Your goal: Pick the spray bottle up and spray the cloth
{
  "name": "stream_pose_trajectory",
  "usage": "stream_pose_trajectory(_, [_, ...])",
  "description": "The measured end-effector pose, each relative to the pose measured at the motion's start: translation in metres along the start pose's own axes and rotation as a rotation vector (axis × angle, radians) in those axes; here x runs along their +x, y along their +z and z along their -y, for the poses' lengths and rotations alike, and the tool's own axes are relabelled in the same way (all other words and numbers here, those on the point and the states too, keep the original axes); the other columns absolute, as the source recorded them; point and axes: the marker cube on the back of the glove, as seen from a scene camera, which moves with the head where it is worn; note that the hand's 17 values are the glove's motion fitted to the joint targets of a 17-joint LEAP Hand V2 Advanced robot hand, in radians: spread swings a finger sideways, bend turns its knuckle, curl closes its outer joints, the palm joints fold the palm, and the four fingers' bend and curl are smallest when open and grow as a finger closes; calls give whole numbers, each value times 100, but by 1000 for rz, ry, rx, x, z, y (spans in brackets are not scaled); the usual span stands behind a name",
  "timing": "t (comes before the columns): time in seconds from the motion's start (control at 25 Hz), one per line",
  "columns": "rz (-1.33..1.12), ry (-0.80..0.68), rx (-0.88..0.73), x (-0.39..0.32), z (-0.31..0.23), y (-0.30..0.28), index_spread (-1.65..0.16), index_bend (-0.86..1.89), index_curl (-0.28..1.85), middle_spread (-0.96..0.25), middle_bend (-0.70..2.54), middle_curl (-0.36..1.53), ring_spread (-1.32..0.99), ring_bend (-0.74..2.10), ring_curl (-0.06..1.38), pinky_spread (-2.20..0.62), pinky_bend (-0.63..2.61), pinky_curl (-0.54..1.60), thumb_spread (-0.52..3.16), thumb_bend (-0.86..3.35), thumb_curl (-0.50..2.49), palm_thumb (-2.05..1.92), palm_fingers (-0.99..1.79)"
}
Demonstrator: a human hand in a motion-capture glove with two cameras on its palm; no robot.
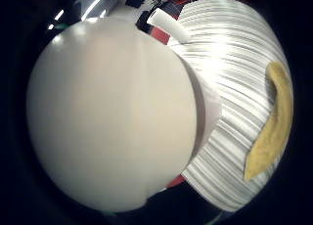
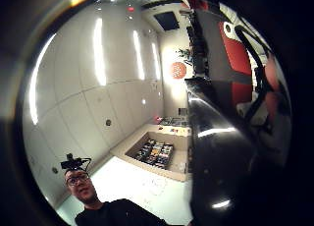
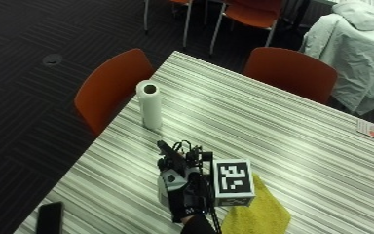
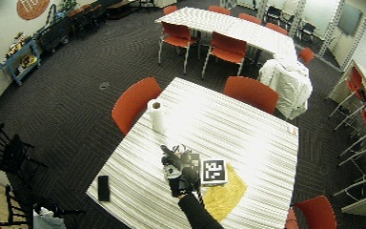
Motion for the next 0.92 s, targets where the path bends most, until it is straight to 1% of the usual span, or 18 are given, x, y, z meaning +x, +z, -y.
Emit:
stream_pose_trajectory(0.24, [-49,75,-11,50,-18,-5,-17,27,67,-1,46,62,-9,47,52,4,12,23,75,-2,76,118,92])
stream_pose_trajectory(0.4, [-56,120,-6,72,-30,-7,-17,26,67,-2,46,62,-10,46,52,4,13,23,75,-2,76,118,91])
stream_pose_trajectory(0.68, [-73,139,15,105,-41,-10,-17,28,68,-2,44,62,-10,44,51,3,11,22,75,-2,75,117,89])
stream_pose_trajectory(0.92, [-101,157,29,115,-50,-11,-18,30,68,-2,46,62,-11,40,50,3,11,21,76,-1,76,118,86])
